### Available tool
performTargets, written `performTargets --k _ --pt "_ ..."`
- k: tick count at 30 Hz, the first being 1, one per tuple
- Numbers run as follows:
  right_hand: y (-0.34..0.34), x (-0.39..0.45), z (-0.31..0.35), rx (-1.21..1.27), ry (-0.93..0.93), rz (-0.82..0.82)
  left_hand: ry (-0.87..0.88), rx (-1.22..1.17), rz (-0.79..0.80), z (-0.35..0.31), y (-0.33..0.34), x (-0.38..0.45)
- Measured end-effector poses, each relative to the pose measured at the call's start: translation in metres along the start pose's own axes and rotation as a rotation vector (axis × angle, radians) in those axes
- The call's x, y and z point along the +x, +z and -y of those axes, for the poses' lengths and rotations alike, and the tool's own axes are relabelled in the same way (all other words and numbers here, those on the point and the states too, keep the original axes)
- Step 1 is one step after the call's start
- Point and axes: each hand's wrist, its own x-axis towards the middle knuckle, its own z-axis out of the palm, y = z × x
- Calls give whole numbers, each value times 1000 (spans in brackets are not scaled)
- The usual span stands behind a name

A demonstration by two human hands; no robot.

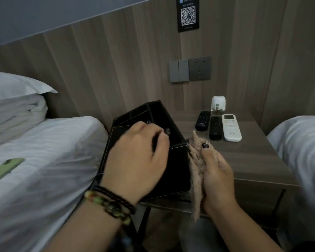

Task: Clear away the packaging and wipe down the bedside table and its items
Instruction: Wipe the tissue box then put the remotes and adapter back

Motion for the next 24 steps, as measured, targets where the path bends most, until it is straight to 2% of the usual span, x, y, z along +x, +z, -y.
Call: performTargets --k 3,6,10,12,15,21,24 --pt "-5 -4 -1 -52 -30 -11 -55 149 -95 -7 28 -12" --pt "-11 -9 -1 -106 -75 -25 22 174 -217 -2 37 -16" --pt "-12 -14 0 -177 -164 -28 158 88 -331 24 31 -18" --pt "-9 -18 -1 -195 -181 1 188 -41 -352 51 22 -18" --pt "-2 -26 -3 -234 -190 72 169 -202 -334 84 9 -19" --pt "24 -45 -13 -294 -266 162 55 -317 -395 94 16 -25" --pt "36 -53 -16 -322 -288 216 74 -302 -483 94 21 -19"
